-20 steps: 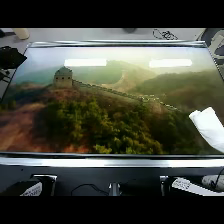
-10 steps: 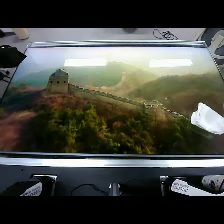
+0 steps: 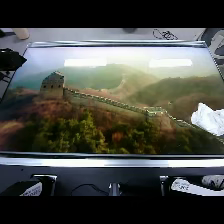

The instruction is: Fold the shirts.

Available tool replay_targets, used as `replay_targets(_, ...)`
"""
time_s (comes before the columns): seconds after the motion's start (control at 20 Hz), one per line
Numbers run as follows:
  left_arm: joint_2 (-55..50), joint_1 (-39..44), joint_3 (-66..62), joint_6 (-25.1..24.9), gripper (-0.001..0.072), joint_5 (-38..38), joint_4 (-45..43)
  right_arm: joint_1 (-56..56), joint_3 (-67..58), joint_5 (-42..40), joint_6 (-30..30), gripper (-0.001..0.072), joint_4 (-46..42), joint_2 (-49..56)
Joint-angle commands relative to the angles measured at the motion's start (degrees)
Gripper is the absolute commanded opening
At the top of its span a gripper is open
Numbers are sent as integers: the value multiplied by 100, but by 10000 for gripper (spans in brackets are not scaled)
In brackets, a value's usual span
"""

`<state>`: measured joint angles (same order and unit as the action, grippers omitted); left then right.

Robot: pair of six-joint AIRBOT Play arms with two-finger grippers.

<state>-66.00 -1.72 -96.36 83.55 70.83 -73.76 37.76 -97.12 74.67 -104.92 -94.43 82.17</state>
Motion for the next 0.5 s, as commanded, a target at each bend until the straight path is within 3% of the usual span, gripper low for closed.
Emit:
replay_targets(0.0,-107,20,-4,-2,23,13,-24,315,0,339,1012,347,2083,310)
replay_targets(0.05,-177,72,-4,-2,22,13,-24,293,0,319,1121,489,2796,404)
replay_targets(0.1,-271,160,-4,-2,22,11,-24,210,0,319,1187,558,3311,494)
replay_targets(0.15,-396,280,-4,-2,22,11,-39,22,0,317,1207,564,3558,588)
replay_targets(0.25,-682,612,-4,151,22,11,-442,-570,0,433,1351,666,3401,743)
replay_targets(0.45,-1373,1368,-4,1106,22,201,-2677,-2203,0,492,1303,665,1932,894)
